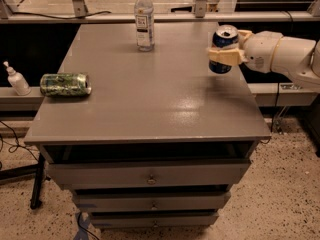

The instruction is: Move pepsi can near blue plastic bottle

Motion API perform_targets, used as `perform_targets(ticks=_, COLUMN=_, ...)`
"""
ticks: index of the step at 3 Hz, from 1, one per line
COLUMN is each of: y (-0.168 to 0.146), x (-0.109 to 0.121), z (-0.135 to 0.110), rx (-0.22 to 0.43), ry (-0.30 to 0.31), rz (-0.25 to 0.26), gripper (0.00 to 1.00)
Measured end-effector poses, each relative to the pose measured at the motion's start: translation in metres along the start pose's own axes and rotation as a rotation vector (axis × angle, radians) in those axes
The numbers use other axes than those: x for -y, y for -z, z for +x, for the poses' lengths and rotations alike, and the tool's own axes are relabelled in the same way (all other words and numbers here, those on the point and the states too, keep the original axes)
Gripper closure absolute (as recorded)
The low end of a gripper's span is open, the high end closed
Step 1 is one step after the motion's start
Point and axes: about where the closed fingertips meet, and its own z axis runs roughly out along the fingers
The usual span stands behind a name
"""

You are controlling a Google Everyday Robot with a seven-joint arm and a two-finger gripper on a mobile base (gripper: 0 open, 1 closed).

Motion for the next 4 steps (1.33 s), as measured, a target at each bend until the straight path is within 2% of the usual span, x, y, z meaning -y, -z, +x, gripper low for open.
perform_targets(ticks=1, y=-0.001, x=0.0, z=0.0, rx=0.001, ry=0.0, rz=-0.001, gripper=1.0)
perform_targets(ticks=2, y=-0.033, x=0.008, z=-0.003, rx=0.026, ry=-0.007, rz=-0.008, gripper=1.0)
perform_targets(ticks=4, y=-0.115, x=0.035, z=-0.013, rx=0.043, ry=-0.026, rz=-0.06, gripper=1.0)
